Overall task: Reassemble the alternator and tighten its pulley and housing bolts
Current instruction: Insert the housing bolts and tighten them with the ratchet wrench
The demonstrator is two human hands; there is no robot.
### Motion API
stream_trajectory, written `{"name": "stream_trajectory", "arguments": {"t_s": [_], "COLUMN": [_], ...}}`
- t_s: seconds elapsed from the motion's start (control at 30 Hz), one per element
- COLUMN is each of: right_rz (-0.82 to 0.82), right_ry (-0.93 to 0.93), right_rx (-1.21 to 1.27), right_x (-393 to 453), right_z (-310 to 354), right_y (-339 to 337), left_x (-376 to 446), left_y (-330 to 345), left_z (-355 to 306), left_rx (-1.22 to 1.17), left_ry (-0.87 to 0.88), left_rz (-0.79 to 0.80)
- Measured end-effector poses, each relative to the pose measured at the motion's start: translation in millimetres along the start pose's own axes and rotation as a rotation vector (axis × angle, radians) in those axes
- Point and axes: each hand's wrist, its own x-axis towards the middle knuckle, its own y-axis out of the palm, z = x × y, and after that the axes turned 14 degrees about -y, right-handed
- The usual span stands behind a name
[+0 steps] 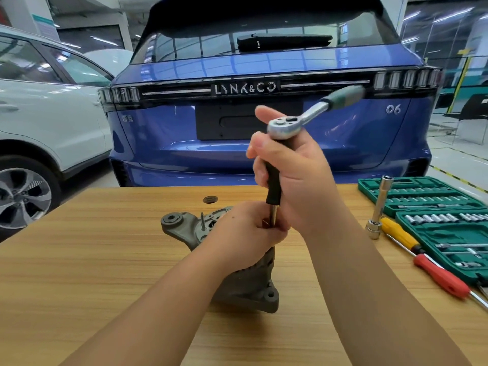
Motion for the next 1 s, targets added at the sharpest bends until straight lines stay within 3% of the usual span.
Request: {"name": "stream_trajectory", "arguments": {"t_s": [0.17, 0.37, 0.57, 0.73, 0.87, 0.93, 1.0], "right_rz": [0.014, 0.09, 0.1, -0.165, -0.046, -0.034, -0.088], "right_ry": [-0.217, -0.034, -0.069, -0.058, 0.148, 0.114, -0.028], "right_rx": [-0.121, 0.244, -0.096, -0.405, -0.037, 0.042, -0.038], "right_x": [-1, -1, -7, -2, 5, 3, 1], "right_z": [-7, 3, 8, 5, 11, 8, 2], "right_y": [5, 0, 10, 17, 1, -2, 2], "left_x": [-1, -7, -1, -5, -1, -1, 0], "left_y": [1, 1, 1, -2, -2, -1, 0], "left_z": [2, -1, 0, -5, -3, -3, -4], "left_rx": [-0.006, -0.041, -0.027, 0.024, 0.018, 0.027, 0.024], "left_ry": [0.008, -0.008, -0.024, 0.014, 0.004, 0.0, -0.006], "left_rz": [-0.015, 0.005, -0.015, 0.035, 0.027, 0.029, 0.024]}}
